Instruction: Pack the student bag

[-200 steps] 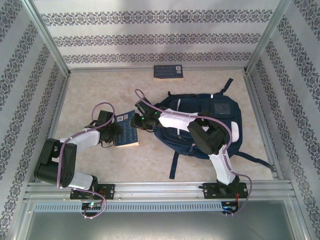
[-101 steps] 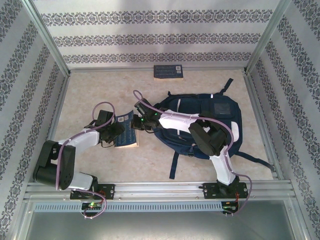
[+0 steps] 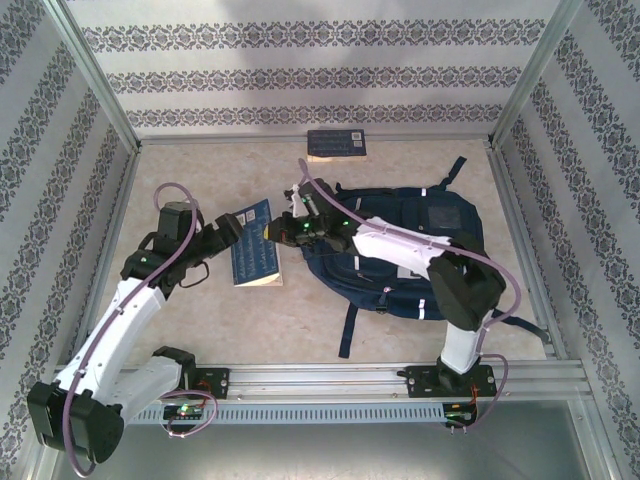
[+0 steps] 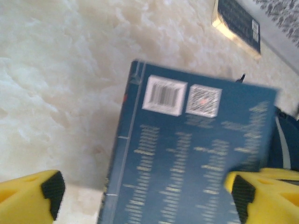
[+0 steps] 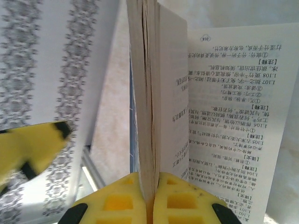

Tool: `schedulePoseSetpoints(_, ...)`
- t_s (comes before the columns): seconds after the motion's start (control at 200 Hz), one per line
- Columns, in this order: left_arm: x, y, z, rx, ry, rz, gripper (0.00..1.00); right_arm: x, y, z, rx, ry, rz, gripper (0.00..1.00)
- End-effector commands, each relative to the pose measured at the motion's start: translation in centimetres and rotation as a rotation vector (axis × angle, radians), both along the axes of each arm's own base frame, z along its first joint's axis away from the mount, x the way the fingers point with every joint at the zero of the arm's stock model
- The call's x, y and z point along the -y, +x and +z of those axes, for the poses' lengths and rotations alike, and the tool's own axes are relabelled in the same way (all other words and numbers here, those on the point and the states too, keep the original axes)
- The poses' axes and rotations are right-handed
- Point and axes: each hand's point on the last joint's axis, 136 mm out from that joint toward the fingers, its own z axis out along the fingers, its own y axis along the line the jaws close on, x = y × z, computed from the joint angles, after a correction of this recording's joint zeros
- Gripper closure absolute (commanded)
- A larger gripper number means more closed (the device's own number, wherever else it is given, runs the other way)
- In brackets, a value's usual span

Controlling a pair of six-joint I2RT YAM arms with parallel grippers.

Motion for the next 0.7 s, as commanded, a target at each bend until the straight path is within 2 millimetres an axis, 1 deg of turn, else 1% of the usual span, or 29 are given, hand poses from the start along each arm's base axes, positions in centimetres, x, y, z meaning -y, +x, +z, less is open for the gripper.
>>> schedulePoseSetpoints(0.0,1.5,-1.0,-1.1,-0.055,-0.021,-0.122,0.00,-0.1,-1.2,5.1,0.075,0.169,0.095,1.00)
schedulePoseSetpoints(0.075,3.4,-0.8,0.0,-0.012,-0.103,-0.202,0.00,0.4,-1.9,6.3,0.084,0.200,0.125,1.00)
schedulePoseSetpoints(0.175,4.3,-0.5,1.3,0.023,-0.141,-0.249,0.00,1.2,-2.8,7.5,0.090,0.243,0.142,1.00)
schedulePoseSetpoints(0.22,4.6,-0.4,1.9,0.036,-0.149,-0.265,0.00,1.6,-3.2,8.4,0.093,0.274,0.147,1.00)
schedulePoseSetpoints(0.25,4.9,-0.4,2.3,0.050,-0.165,-0.286,0.00,2.0,-3.2,8.7,0.089,0.293,0.142,1.00)
schedulePoseSetpoints(0.335,6.2,-0.4,3.6,0.092,-0.245,-0.340,0.01,2.9,-3.6,10.1,0.091,0.357,0.148,1.00)
schedulePoseSetpoints(0.445,8.1,-0.6,5.6,0.156,-0.392,-0.408,0.05,4.0,-4.1,11.2,0.099,0.404,0.147,1.00)
schedulePoseSetpoints(0.55,9.3,-0.7,7.5,0.232,-0.509,-0.449,0.17,4.7,-4.3,11.6,0.112,0.409,0.136,1.00)
schedulePoseSetpoints(0.61,9.5,-0.6,8.2,0.262,-0.552,-0.455,0.28,4.9,-4.3,11.6,0.113,0.408,0.129,1.00)
schedulePoseSetpoints(0.694,10.0,-0.6,9.1,0.292,-0.601,-0.475,0.48,5.0,-4.2,11.6,0.111,0.408,0.121,1.00)
